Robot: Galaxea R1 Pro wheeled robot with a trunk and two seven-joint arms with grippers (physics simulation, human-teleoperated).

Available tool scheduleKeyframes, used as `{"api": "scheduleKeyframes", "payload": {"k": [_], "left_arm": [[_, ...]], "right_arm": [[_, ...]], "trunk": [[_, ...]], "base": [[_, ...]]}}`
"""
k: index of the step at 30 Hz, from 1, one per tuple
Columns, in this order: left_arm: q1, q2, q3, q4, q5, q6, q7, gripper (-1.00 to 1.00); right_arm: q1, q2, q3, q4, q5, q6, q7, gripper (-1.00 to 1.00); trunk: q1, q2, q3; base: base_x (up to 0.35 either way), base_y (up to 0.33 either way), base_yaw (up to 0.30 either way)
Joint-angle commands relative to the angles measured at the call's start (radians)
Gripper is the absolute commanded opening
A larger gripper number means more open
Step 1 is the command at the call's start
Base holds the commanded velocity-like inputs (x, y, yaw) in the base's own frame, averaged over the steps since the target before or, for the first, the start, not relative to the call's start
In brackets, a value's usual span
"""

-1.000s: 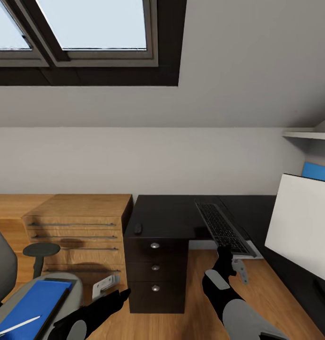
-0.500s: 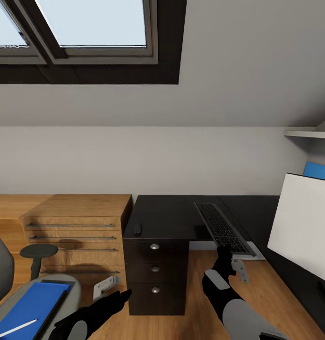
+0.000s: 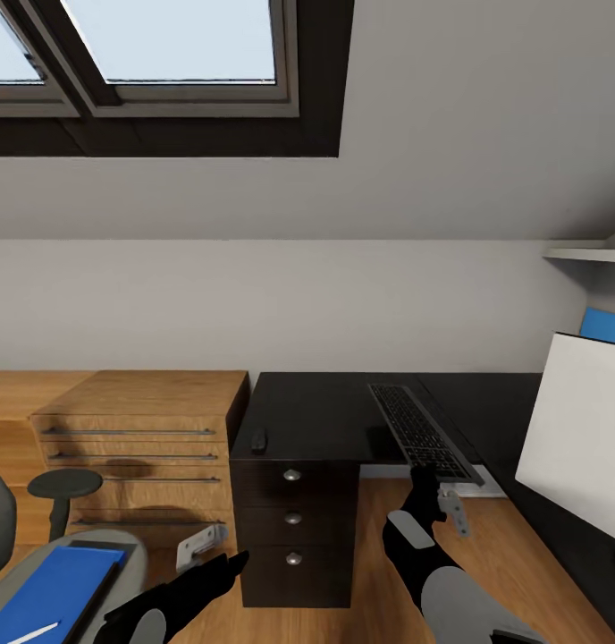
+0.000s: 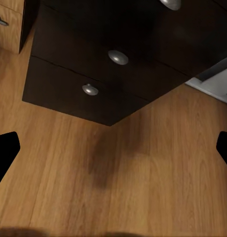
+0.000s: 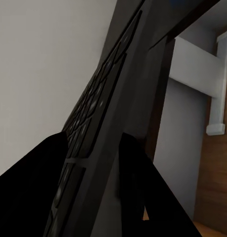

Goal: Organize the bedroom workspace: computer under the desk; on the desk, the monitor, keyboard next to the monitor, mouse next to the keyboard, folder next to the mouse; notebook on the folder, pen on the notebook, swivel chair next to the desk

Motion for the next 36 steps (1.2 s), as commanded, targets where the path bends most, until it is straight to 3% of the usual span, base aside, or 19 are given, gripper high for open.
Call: {"api": "scheduleKeyframes", "payload": {"k": [1, 18, 22, 36], "left_arm": [[0.000, 0.000, 0.000, -0.001, 0.010, 0.002, 0.009, 1.00], [0.000, -0.001, -0.002, -0.001, 0.007, 0.003, 0.009, 1.00], [0.000, -0.001, -0.003, -0.001, 0.007, 0.004, 0.008, 1.00], [0.000, -0.001, -0.003, -0.001, 0.011, 0.005, 0.008, 1.00]], "right_arm": [[-0.001, 0.001, -0.002, 0.000, -0.010, -0.001, 0.010, -1.00], [-0.001, 0.000, -0.003, 0.002, -0.010, -0.001, 0.010, -1.00], [-0.001, -0.018, -0.001, 0.005, -0.011, 0.000, 0.010, -1.00], [-0.001, -0.031, 0.003, 0.009, -0.007, -0.002, 0.008, -1.00]], "trunk": [[0.000, -0.001, -0.001], [0.000, -0.001, -0.001], [0.000, -0.001, -0.001], [0.000, -0.001, -0.001]], "base": [[0.002, 0.000, 0.000], [0.170, -0.032, 0.000], [0.149, -0.008, 0.000], [-0.054, -0.001, 0.000]]}}
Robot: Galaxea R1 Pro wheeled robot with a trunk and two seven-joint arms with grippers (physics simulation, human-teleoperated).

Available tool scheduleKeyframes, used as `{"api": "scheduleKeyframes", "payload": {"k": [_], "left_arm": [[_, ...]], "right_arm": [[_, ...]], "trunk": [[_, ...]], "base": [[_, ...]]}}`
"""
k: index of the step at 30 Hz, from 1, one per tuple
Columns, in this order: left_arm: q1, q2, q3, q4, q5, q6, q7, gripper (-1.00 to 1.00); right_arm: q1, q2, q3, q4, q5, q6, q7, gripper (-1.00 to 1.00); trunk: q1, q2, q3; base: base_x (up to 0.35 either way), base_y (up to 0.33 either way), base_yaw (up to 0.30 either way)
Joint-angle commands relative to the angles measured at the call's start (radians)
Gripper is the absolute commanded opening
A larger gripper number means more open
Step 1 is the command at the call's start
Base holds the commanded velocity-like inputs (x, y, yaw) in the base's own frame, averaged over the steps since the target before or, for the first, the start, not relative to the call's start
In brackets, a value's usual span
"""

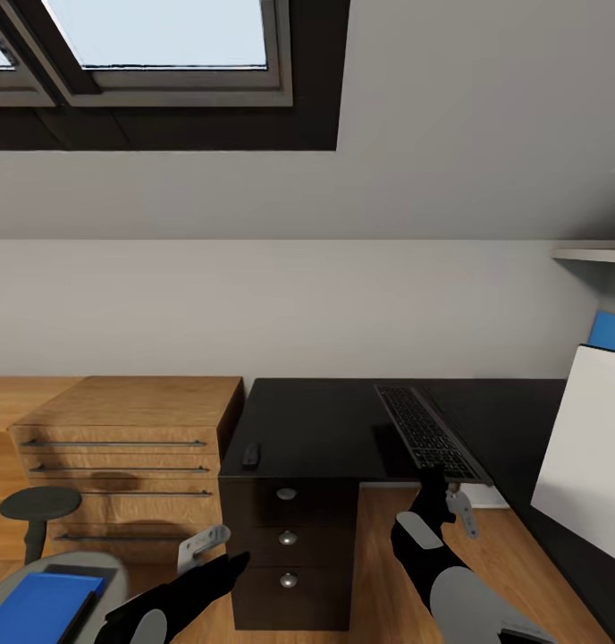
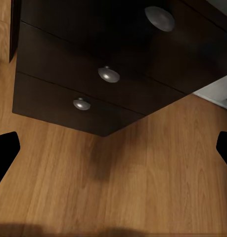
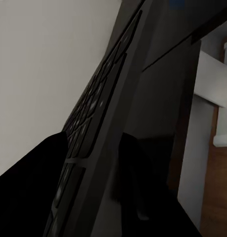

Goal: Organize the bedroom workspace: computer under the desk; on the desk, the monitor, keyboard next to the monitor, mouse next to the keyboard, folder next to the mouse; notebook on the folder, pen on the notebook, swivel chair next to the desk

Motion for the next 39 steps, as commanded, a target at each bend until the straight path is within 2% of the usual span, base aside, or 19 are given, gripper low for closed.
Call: {"api": "scheduleKeyframes", "payload": {"k": [1, 15, 20, 26, 31, 39], "left_arm": [[0.000, 0.000, 0.000, -0.001, 0.011, 0.002, 0.009, 1.00], [0.000, -0.002, -0.003, -0.003, 0.012, 0.003, 0.010, 1.00], [0.000, -0.002, -0.003, -0.003, 0.012, 0.002, 0.009, 1.00], [0.000, -0.003, -0.015, -0.004, 0.009, 0.004, 0.011, 1.00], [0.000, -0.005, -0.018, -0.004, 0.010, 0.003, 0.012, 1.00], [0.000, -0.004, -0.017, -0.004, 0.011, 0.004, 0.012, 1.00]], "right_arm": [[-0.001, 0.000, -0.002, 0.000, -0.009, -0.002, 0.010, -1.00], [-0.001, 0.000, -0.002, 0.000, -0.008, -0.002, 0.010, -1.00], [-0.001, 0.000, -0.002, 0.000, -0.008, -0.002, 0.010, -1.00], [-0.001, 0.000, -0.001, 0.000, -0.008, -0.002, 0.010, -1.00], [-0.001, 0.000, 0.000, 0.001, -0.007, -0.003, 0.010, -1.00], [-0.001, 0.000, 0.000, 0.001, -0.006, -0.003, 0.009, -1.00]], "trunk": [[0.000, -0.001, -0.001], [0.000, -0.001, -0.001], [0.000, -0.001, -0.001], [0.000, -0.001, -0.001], [0.019, -0.036, -0.017], [0.019, -0.036, -0.017]], "base": [[-0.010, 0.000, 0.000], [-0.002, 0.000, 0.000], [-0.155, 0.000, 0.000], [-0.030, 0.000, 0.000], [-0.001, 0.000, 0.000], [0.000, 0.000, 0.000]]}}
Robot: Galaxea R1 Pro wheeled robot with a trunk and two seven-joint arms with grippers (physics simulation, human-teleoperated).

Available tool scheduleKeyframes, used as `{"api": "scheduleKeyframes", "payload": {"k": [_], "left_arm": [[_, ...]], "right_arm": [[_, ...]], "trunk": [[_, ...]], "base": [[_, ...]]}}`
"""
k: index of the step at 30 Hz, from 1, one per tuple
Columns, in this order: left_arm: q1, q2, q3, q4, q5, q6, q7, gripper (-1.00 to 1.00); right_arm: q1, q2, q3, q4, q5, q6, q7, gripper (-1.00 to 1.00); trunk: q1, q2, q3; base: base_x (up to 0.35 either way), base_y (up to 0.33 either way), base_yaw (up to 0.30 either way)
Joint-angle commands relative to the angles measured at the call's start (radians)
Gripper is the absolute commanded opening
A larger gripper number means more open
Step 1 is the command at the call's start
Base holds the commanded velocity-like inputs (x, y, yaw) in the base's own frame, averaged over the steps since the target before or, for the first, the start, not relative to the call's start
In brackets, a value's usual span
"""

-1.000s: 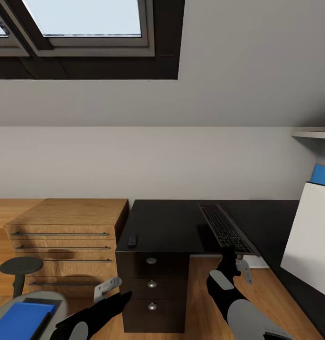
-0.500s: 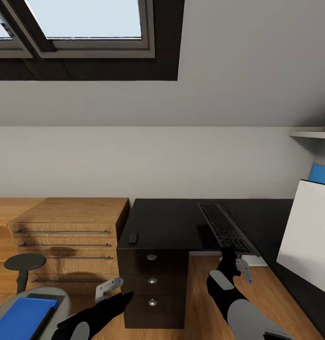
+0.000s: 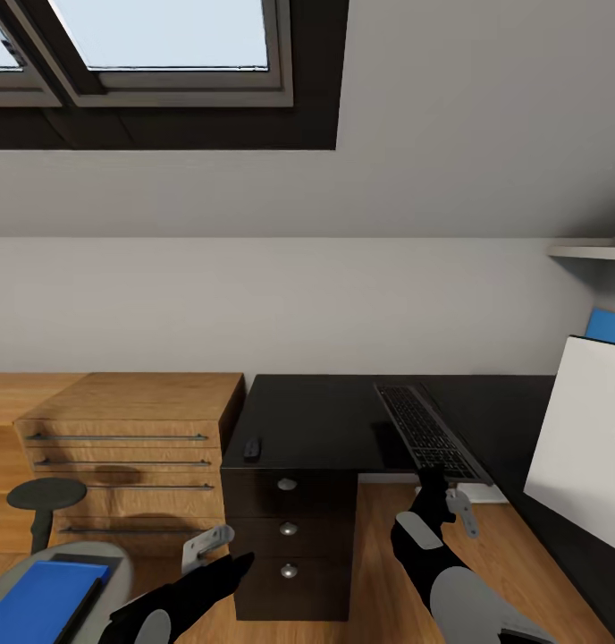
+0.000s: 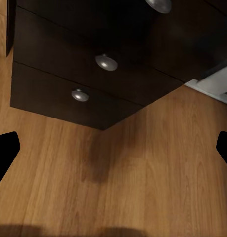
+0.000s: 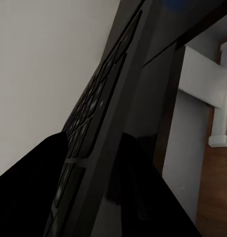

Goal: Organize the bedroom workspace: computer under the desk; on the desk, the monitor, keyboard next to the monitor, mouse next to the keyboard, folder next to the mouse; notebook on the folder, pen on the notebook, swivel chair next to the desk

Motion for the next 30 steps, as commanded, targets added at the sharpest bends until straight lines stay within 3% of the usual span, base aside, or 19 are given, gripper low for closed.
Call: {"api": "scheduleKeyframes", "payload": {"k": [1, 2, 3, 21, 30], "left_arm": [[0.000, 0.000, 0.000, -0.001, 0.011, 0.002, 0.009, 1.00], [0.000, 0.000, 0.000, -0.001, 0.011, 0.002, 0.009, 1.00], [0.000, 0.002, 0.000, -0.001, 0.012, 0.004, 0.008, 1.00], [0.000, 0.005, 0.001, 0.000, 0.015, 0.004, 0.002, 1.00], [0.000, 0.004, 0.001, 0.000, 0.015, 0.004, 0.003, 1.00]], "right_arm": [[-0.001, 0.000, -0.002, 0.000, -0.009, -0.002, 0.010, -1.00], [-0.001, 0.000, -0.002, 0.000, -0.009, -0.002, 0.009, -1.00], [-0.001, 0.001, -0.002, 0.000, -0.009, -0.003, 0.009, 1.00], [-0.001, 0.002, 0.000, 0.000, -0.009, -0.002, 0.010, 1.00], [-0.001, 0.002, 0.000, 0.000, -0.009, -0.002, 0.010, 1.00]], "trunk": [[0.000, -0.001, -0.001], [0.000, -0.001, -0.001], [0.000, -0.001, -0.001], [0.000, -0.001, -0.001], [0.000, -0.001, -0.001]], "base": [[0.000, 0.000, 0.000], [0.000, 0.000, 0.000], [0.000, 0.000, 0.000], [-0.003, 0.000, 0.000], [-0.171, 0.000, 0.000]]}}
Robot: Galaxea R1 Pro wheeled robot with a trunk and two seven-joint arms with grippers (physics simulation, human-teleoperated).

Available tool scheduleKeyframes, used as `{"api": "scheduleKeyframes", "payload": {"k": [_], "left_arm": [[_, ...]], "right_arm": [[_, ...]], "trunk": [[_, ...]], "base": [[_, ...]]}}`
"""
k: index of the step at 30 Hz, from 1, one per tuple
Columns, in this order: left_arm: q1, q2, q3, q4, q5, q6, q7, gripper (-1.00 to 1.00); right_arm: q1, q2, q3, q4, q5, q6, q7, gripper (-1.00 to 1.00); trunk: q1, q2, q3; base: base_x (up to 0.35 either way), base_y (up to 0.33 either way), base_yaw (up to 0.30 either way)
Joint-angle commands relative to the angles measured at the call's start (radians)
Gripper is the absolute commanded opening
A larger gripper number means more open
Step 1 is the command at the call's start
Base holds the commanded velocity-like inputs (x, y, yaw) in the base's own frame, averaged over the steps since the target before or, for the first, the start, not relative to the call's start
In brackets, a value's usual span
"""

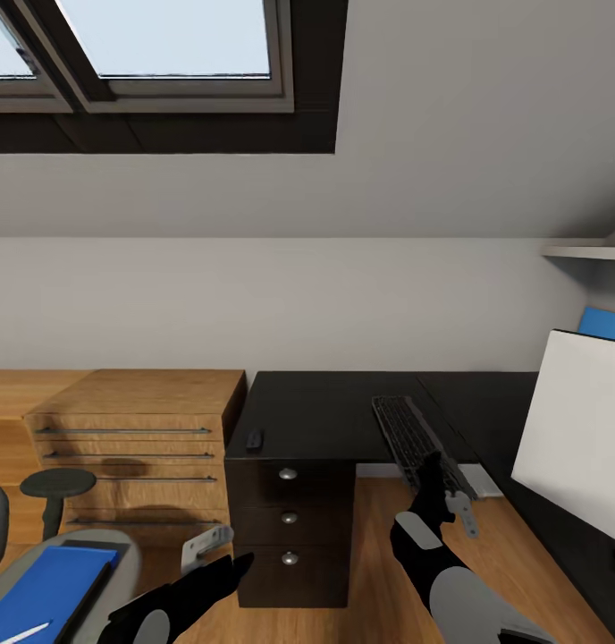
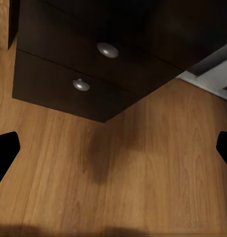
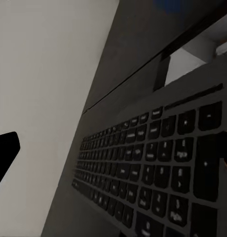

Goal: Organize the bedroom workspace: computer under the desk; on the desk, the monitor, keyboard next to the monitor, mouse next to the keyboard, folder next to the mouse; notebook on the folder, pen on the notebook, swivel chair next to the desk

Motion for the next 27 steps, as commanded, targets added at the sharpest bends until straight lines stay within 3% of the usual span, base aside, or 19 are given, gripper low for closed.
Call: {"api": "scheduleKeyframes", "payload": {"k": [1, 27], "left_arm": [[0.000, 0.000, 0.000, -0.001, 0.010, 0.002, 0.009, 1.00], [0.000, 0.000, -0.001, 0.000, 0.010, 0.002, 0.009, 1.00]], "right_arm": [[-0.001, 0.001, -0.002, 0.000, -0.011, -0.002, 0.010, 1.00], [-0.001, 0.001, -0.001, 0.002, -0.011, 0.000, 0.013, 1.00]], "trunk": [[0.000, -0.001, -0.001], [0.000, -0.001, -0.001]], "base": [[-0.023, 0.000, 0.000], [-0.110, 0.000, 0.000]]}}
